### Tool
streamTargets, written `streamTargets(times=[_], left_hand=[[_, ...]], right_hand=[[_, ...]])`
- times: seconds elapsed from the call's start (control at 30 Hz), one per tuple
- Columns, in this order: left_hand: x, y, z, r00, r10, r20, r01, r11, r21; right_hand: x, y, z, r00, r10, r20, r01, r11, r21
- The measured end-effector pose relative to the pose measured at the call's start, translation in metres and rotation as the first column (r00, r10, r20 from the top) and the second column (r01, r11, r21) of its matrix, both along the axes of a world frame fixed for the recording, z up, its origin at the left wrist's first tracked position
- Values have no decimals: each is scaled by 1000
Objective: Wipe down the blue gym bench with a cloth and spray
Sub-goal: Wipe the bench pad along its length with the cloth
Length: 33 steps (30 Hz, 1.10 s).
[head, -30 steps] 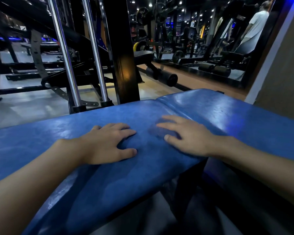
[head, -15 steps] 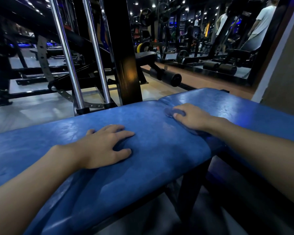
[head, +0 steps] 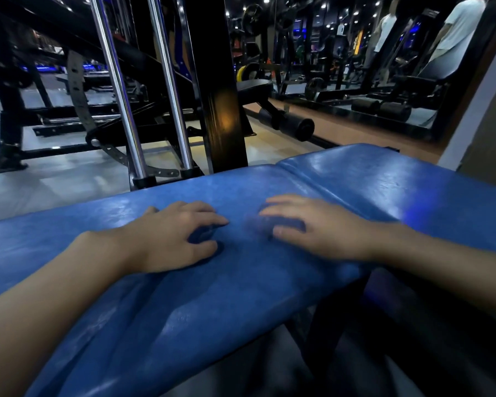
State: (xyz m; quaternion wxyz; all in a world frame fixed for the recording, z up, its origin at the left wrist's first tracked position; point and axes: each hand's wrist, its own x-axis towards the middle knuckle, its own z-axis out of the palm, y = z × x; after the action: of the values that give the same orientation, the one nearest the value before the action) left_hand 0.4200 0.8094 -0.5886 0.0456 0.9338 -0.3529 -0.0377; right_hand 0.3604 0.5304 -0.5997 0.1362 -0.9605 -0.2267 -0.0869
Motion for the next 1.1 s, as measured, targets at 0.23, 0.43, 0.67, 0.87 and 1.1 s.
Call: streamTargets(times=[0.23, 0.43, 0.67, 0.87, 1.1], left_hand=[[-10, 11, -4, 999, 45, -18, -44, 999, 24], [-10, 17, -5, 998, 64, -13, -63, 997, 36], [-3, 15, -3, 999, 52, 15, -52, 998, 43], [-1, 19, -7, 999, 44, 24, -44, 999, 28], [5, 26, -8, 996, 75, 40, -74, 997, -22]], right_hand=[[96, -52, -1, 924, -369, -100, 371, 929, -3], [-7, 4, -2, 998, -20, 67, 28, 994, -108], [-33, 28, -1, 991, 130, 31, -128, 991, -44], [106, -36, 1, 970, -243, -26, 244, 968, 52], [79, -16, -1, 968, -248, -40, 247, 969, -29]])
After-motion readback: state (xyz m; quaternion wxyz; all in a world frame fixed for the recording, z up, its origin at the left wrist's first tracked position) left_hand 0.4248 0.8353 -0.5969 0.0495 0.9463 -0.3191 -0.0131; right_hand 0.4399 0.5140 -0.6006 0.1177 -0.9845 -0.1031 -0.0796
